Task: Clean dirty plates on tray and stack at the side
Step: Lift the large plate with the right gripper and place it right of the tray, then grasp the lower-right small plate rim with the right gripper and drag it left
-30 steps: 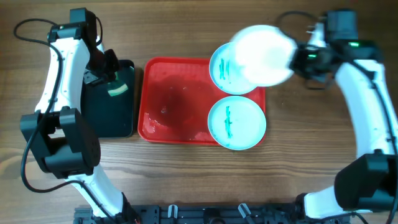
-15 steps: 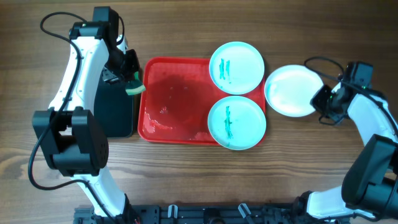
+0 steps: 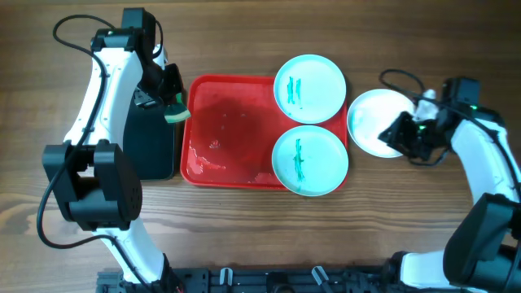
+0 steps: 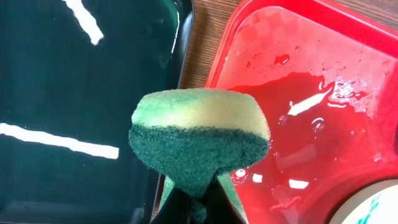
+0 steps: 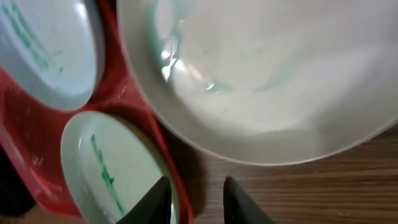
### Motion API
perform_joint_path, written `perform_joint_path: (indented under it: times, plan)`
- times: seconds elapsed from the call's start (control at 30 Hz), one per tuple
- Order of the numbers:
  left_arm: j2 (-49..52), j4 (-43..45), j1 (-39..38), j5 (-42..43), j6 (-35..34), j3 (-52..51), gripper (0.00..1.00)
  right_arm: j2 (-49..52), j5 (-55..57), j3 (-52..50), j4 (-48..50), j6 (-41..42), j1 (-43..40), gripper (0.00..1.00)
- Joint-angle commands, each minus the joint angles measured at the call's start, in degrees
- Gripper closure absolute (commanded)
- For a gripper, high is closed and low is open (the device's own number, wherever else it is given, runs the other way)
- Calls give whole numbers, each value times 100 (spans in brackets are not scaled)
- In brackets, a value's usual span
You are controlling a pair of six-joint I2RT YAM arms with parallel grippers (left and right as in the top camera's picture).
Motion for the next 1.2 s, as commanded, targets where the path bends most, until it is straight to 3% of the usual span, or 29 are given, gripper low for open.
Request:
perform_joint_path:
  times: [0.0, 0.23, 0.5, 0.67, 0.8, 0.97, 1.17]
  plan:
    - [-83, 11, -20, 87, 90, -24, 96, -68, -214, -293, 35, -46, 575, 71]
    - [-83, 11, -20, 87, 90, -24, 96, -68, 800, -800, 494, 780, 1703, 71]
    - [-83, 11, -20, 87, 92, -24, 96, 2, 1156, -951, 675, 1047, 2194, 73]
    - [-83, 15, -20, 87, 92, -24, 96, 2, 1082, -949, 828, 1005, 2267, 96]
    - [-83, 15, -20, 63, 92, -24, 96, 2, 1027, -859, 861, 1093, 2813, 96]
    - [-83, 31, -20, 24, 92, -24, 96, 2, 1034, -282, 1062, 1853, 3635, 96]
    - [-83, 31, -20, -170, 94, -24, 96, 275, 1025, -214, 2175, 2511, 3958, 96]
